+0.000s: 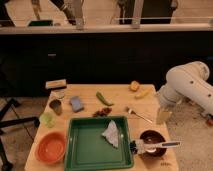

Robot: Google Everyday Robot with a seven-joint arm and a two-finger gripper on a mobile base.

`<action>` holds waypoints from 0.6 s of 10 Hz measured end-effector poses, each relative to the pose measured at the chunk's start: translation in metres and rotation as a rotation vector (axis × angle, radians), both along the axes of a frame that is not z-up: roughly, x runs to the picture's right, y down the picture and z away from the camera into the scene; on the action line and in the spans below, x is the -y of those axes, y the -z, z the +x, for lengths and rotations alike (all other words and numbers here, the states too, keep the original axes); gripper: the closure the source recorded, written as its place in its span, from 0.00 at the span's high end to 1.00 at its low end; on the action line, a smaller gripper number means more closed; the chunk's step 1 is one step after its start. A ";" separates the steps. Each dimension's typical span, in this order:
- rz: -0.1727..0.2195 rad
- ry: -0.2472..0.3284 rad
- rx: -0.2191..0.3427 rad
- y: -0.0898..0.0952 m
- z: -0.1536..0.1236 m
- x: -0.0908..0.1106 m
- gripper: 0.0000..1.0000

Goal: Place sponge in red bowl

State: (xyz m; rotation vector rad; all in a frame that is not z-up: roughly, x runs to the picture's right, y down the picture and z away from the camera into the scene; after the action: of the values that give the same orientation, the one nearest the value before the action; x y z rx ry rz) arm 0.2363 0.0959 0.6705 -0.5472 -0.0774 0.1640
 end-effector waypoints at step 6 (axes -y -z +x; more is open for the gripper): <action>-0.034 -0.218 0.077 -0.001 -0.093 0.013 0.80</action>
State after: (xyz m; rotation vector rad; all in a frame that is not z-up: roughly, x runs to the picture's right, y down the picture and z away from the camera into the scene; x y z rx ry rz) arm 0.1430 0.0828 0.6720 -0.5788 -0.2100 0.3575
